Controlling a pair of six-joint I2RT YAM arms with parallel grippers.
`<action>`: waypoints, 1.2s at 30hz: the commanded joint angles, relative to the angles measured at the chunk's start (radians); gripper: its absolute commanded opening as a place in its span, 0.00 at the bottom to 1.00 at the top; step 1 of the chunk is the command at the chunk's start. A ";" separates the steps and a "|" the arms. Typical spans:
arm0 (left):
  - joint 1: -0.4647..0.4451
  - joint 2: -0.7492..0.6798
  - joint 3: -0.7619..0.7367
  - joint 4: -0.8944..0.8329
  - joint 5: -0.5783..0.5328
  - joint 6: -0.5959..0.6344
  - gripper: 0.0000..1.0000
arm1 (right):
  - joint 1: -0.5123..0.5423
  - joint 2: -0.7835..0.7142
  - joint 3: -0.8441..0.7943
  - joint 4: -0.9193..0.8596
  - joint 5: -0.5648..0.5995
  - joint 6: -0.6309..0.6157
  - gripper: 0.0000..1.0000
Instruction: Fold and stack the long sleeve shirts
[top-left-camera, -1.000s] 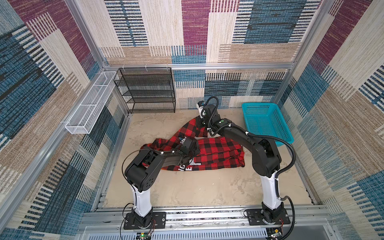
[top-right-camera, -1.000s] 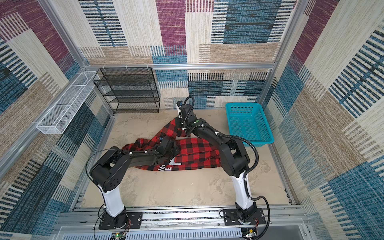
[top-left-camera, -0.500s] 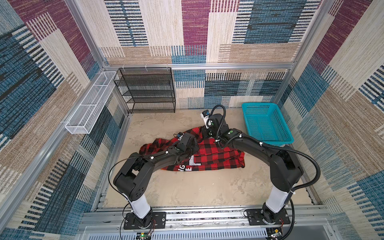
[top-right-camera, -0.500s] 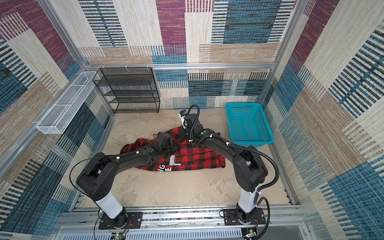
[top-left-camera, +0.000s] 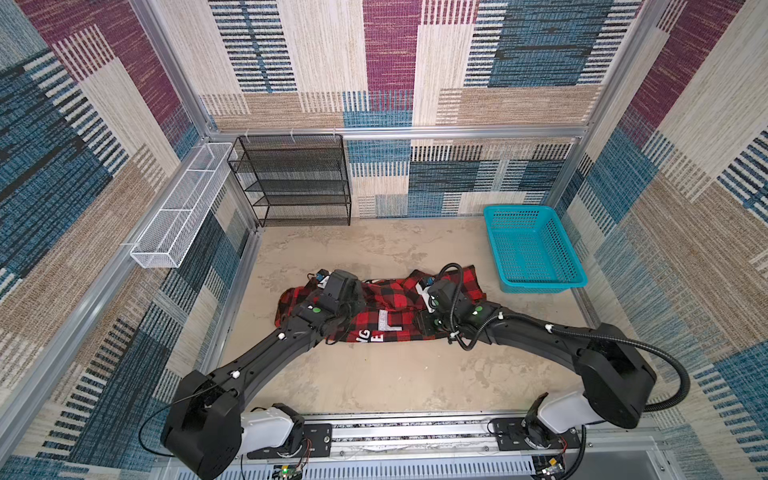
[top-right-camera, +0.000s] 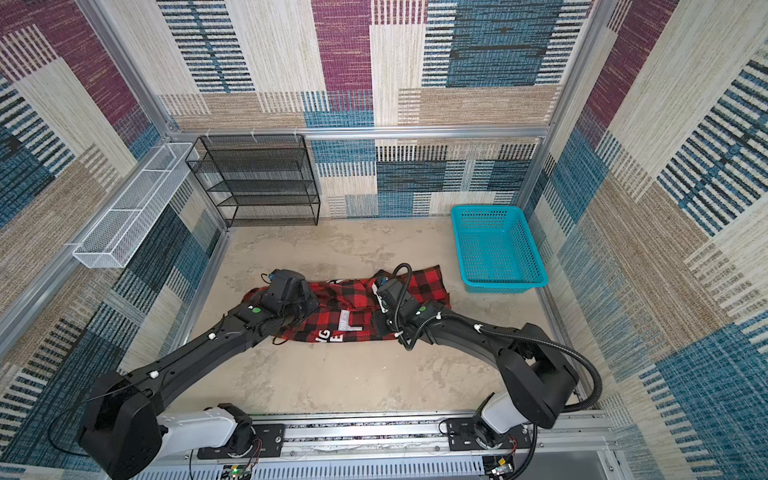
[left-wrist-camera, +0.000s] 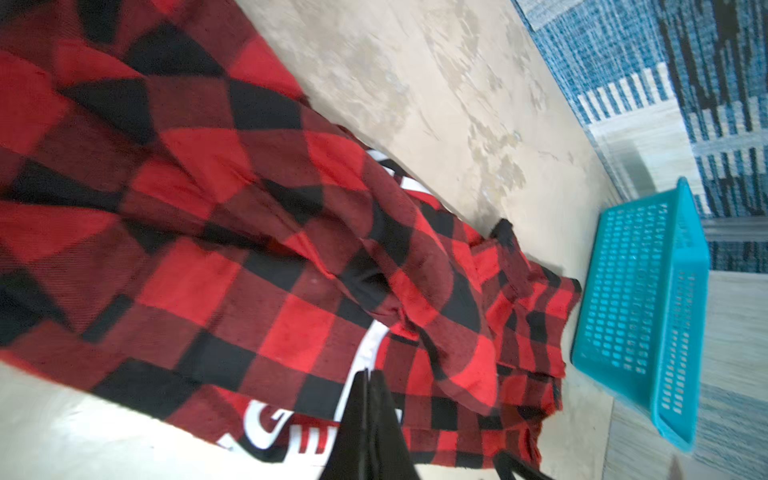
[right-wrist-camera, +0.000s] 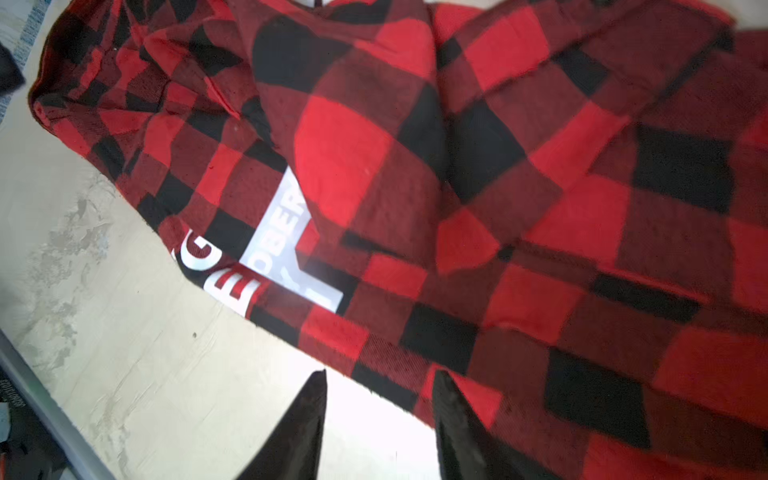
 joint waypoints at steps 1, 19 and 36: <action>0.064 0.006 -0.001 -0.067 0.038 0.090 0.00 | 0.000 -0.093 0.005 -0.061 0.023 0.113 0.54; 0.189 0.184 0.075 -0.036 0.155 0.213 0.00 | -0.318 0.479 0.484 -0.023 -0.078 0.110 0.44; 0.218 0.180 0.051 -0.040 0.176 0.212 0.00 | -0.333 0.565 0.518 0.053 -0.113 0.094 0.19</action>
